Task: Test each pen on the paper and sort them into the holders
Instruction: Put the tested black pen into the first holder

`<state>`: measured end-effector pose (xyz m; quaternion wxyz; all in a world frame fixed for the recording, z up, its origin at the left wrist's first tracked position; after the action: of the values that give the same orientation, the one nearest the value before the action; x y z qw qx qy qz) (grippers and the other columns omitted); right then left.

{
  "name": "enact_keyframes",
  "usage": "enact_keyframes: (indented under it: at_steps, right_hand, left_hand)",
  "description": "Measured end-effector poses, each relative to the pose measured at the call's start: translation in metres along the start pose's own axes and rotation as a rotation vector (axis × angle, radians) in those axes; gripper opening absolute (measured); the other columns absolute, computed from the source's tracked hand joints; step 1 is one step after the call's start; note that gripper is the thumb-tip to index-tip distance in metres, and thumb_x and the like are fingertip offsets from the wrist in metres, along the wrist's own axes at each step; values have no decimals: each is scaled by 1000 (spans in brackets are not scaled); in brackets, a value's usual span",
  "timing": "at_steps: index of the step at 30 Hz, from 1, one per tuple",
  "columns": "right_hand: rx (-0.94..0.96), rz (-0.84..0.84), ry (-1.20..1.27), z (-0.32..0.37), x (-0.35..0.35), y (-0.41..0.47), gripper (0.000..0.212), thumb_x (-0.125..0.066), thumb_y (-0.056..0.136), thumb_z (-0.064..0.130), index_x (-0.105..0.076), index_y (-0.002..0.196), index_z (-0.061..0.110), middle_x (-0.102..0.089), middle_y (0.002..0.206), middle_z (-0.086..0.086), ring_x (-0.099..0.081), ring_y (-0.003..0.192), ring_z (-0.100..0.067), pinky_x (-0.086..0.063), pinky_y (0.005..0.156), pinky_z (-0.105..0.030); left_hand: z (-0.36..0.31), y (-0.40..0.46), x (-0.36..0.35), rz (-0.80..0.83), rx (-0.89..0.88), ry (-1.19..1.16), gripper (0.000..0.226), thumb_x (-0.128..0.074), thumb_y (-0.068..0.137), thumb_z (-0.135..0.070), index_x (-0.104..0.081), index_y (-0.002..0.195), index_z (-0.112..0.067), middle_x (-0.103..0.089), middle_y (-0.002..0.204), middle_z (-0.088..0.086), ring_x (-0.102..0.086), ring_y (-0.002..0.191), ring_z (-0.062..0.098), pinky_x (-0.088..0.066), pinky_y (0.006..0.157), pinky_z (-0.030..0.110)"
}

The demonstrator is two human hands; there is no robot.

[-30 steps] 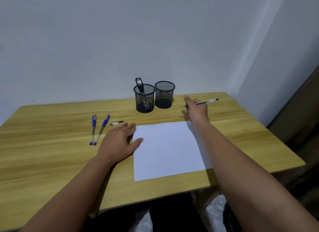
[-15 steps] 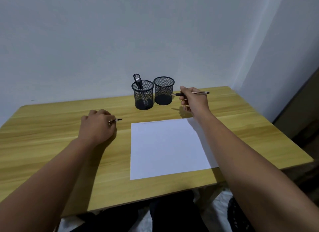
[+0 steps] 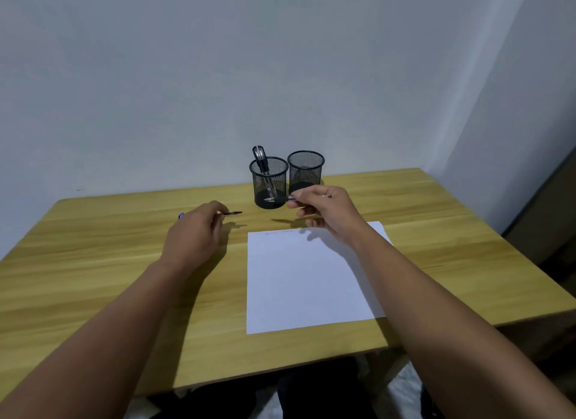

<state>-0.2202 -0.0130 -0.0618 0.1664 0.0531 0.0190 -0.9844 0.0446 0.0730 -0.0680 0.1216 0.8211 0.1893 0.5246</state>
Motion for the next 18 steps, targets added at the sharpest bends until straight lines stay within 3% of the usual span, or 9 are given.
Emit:
enact_keyframes:
  at_steps: [5, 13, 18]
  right_hand:
    - [33, 69, -50, -2, -22, -6, 4, -77, 96, 8, -79, 93, 7, -82, 94, -15, -69, 63, -12, -53, 53, -21]
    - [46, 70, -87, 1, -38, -15, 5, -77, 97, 9, -80, 95, 6, -81, 100, -22, -67, 63, -11, -51, 52, -20]
    - [38, 87, -103, 5, -39, -18, 5, -78, 96, 9, -80, 96, 4, -82, 90, -12, -68, 64, -10, -52, 54, -20]
  left_hand:
    - [-7, 1, 4, 17, -19, -130, 16, -52, 102, -25, -64, 107, -33, -65, 89, -14, -61, 84, 14, -51, 68, 37]
    - [-21, -1, 10, 48, -50, -223, 13, -56, 101, -24, -66, 106, -32, -69, 97, -13, -64, 85, 11, -53, 74, 37]
    - [-30, 0, 13, 82, -57, -336, 15, -59, 100, -18, -71, 102, -26, -70, 87, -10, -65, 79, 10, -50, 69, 31]
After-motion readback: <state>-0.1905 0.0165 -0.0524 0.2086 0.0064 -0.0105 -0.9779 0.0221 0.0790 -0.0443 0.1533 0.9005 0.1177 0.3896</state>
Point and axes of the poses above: each hand's wrist, its own y-axis towards the middle knuckle, its own x-axis out of the back of the hand, z = x × y, the point moved 5 cm from there along y, towards the middle knuckle
